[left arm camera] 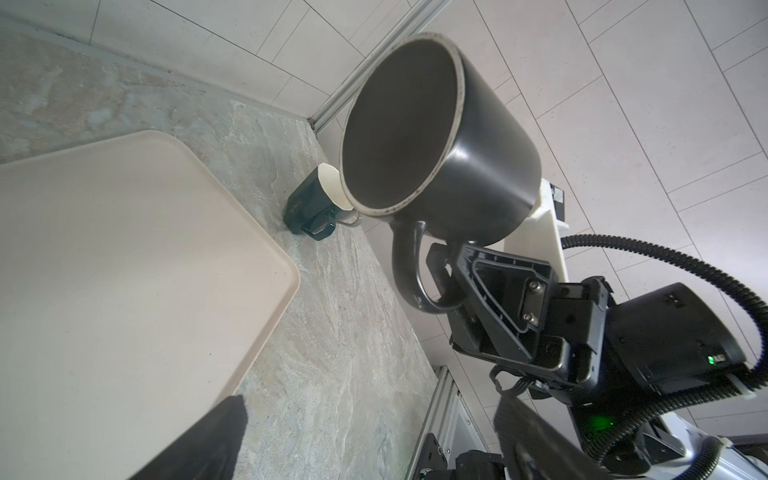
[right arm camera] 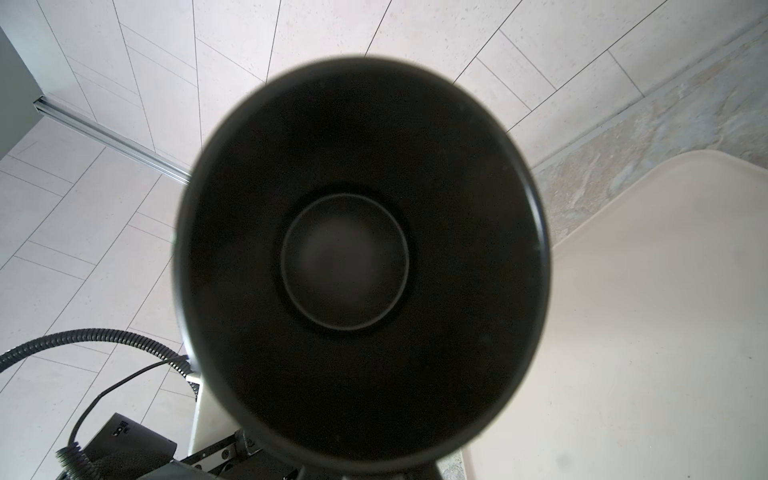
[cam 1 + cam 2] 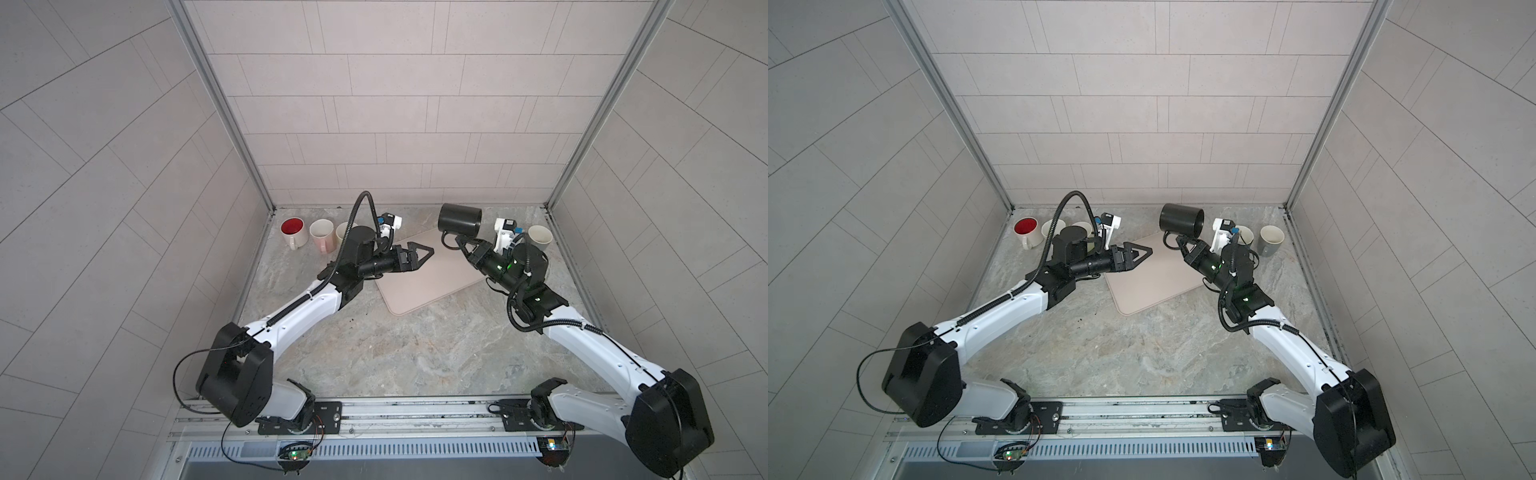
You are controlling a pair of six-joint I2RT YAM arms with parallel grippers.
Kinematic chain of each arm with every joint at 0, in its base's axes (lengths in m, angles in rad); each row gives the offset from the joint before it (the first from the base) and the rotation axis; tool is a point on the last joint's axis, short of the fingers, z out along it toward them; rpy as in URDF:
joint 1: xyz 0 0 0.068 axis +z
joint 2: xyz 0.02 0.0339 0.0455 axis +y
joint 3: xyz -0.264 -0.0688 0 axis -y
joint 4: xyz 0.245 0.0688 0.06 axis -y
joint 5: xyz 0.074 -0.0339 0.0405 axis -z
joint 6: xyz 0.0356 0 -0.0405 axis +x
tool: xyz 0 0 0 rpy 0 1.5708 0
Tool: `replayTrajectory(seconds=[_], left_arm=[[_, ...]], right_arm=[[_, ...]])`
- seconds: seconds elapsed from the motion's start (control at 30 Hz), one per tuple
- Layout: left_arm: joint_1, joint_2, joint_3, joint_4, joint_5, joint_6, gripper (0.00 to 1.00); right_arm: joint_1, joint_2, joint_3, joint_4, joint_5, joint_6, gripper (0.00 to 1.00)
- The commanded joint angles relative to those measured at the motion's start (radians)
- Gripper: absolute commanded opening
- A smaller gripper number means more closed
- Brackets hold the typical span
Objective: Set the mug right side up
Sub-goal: 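Open the left gripper while the right gripper pulls the black mug away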
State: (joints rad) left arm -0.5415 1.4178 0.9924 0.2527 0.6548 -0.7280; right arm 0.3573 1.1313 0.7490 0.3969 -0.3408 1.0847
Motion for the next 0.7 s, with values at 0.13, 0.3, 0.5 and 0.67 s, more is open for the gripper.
replayTrajectory(seconds=[0.13, 0.3, 0.5, 0.67], left_arm=[[0.005, -0.04, 0.021, -0.096, -0.072, 0.093, 1.0], [0.005, -0.06, 0.008, -0.132, -0.127, 0.124, 1.0], [0.005, -0.091, -0.049, -0.148, -0.169, 0.148, 1.0], [0.007, -0.115, -0.101, -0.149, -0.217, 0.166, 1.0]], right_arm=[[-0.028, 0.008, 0.106, 0.038, -0.01, -0.066, 0.0], [-0.068, 0.006, 0.155, -0.057, 0.002, -0.157, 0.0], [-0.186, -0.023, 0.175, -0.182, -0.016, -0.229, 0.0], [-0.281, -0.064, 0.229, -0.438, 0.065, -0.382, 0.0]])
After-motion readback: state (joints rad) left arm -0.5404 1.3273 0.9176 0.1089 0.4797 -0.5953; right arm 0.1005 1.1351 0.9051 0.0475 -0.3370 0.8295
